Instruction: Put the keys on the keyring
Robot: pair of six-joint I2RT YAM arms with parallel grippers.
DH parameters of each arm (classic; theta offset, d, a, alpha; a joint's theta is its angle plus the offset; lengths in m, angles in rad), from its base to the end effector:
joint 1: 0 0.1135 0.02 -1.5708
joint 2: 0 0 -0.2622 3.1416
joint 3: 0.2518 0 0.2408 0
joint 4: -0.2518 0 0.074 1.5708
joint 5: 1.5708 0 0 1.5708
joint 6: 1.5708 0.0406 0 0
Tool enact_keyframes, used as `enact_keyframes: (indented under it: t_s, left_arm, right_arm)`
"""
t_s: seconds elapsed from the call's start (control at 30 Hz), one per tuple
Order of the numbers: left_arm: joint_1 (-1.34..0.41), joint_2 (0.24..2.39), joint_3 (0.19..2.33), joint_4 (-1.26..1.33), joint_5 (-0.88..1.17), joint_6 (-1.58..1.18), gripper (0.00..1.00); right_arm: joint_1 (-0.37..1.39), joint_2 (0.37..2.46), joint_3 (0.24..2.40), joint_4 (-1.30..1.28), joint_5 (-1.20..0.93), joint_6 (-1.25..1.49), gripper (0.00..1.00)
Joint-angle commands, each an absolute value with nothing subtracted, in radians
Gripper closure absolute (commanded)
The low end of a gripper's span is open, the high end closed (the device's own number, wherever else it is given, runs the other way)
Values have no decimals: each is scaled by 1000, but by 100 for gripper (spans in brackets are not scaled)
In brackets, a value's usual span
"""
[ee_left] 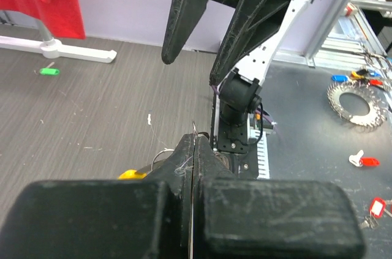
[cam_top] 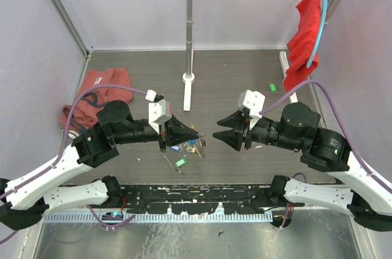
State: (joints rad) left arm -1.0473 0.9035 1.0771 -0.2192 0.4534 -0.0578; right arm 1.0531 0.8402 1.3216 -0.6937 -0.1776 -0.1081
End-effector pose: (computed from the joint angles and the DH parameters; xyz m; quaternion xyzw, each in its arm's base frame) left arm 0.0783 -0.1712 0.4138 0.4712 0.5463 -0.4916 0.4877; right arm 0.0608 0.1212 0.4459 -0.4717 0.6174 0.3462 0.5258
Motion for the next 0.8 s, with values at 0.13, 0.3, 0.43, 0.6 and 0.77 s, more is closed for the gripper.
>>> enact_keyframes:
  t_s: [0.13, 0.3, 0.43, 0.6, 0.77]
  left_arm:
    - [-1043, 834, 1011, -37, 378, -153, 100]
    - [-1044, 827, 1009, -29, 376, -159, 100]
    - [-1044, 821, 1011, -29, 377, -159, 100]
    - [-1044, 820, 1012, -28, 377, -159, 100]
    - [-1045, 820, 1015, -25, 376, -157, 100]
  right_arm:
    - [1058, 766, 1157, -333, -153, 114, 56]
    - [1058, 766, 1130, -273, -221, 143, 56]
    - [1058, 779, 1127, -288, -244, 143, 55]
    - [1057, 781, 1127, -303, -246, 144, 55]
    - [1057, 795, 1133, -312, -263, 142, 55]
